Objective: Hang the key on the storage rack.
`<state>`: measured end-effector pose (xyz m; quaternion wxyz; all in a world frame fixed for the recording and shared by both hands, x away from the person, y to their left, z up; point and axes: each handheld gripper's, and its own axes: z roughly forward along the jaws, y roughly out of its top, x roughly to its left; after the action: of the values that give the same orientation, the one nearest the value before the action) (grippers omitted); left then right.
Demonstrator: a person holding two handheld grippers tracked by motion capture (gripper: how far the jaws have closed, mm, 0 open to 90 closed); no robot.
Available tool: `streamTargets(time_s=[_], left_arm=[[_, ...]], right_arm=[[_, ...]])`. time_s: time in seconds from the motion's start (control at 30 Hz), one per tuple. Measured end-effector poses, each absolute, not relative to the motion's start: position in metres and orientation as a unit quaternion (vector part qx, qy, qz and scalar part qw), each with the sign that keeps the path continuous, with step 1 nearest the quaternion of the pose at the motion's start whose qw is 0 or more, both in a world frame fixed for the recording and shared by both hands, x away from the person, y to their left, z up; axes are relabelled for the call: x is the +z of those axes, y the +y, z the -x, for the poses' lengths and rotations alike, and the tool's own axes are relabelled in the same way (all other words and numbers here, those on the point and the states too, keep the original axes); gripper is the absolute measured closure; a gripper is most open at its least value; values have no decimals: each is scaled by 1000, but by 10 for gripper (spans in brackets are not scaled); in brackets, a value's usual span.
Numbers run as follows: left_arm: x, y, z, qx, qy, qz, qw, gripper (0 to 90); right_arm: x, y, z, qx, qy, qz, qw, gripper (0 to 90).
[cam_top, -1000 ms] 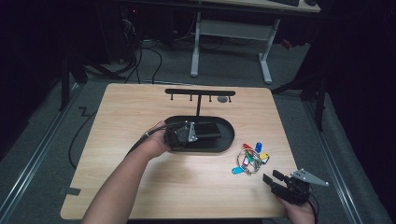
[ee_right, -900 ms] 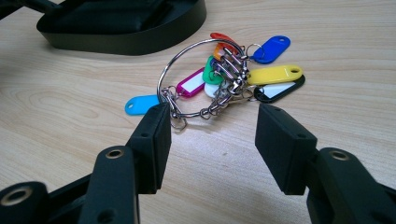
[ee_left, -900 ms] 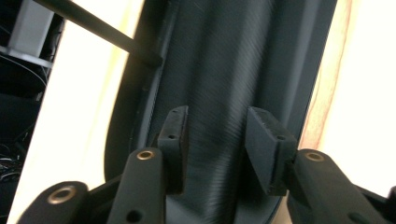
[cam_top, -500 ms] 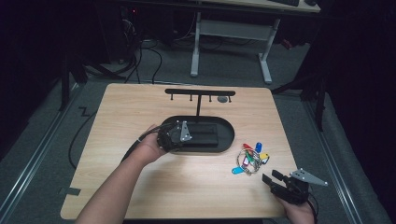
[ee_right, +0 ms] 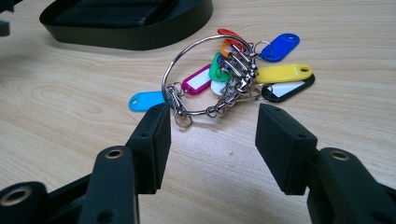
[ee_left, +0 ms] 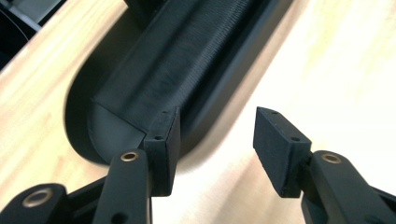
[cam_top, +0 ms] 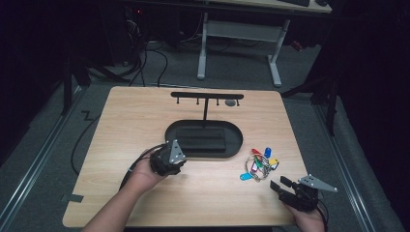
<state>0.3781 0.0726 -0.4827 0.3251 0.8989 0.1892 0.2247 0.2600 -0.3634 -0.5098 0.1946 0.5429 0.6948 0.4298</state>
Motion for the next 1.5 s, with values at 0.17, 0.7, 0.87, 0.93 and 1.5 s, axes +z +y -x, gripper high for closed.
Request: streamTargets(time_s=[0.17, 0.7, 0.87, 0.93, 1.5], left_arm=[[-498, 87, -358, 209, 203, -894, 340, 496], [-515, 146, -315, 137, 316, -839, 420, 395], [-515, 158, -305, 125, 333, -823, 444, 388], [-515, 160, -304, 131, 330, -825, 441, 379], [-514, 156, -302, 143, 309, -831, 440, 344]], right_arm=[[-510, -363, -260, 429, 697, -541, 195, 461], [-511, -361, -261, 428, 700, -539, 192, 461], [-512, -359, -261, 426, 704, -537, 187, 461], [-513, -358, -262, 424, 706, -536, 184, 461], [-506, -323, -273, 367, 759, -508, 174, 419]])
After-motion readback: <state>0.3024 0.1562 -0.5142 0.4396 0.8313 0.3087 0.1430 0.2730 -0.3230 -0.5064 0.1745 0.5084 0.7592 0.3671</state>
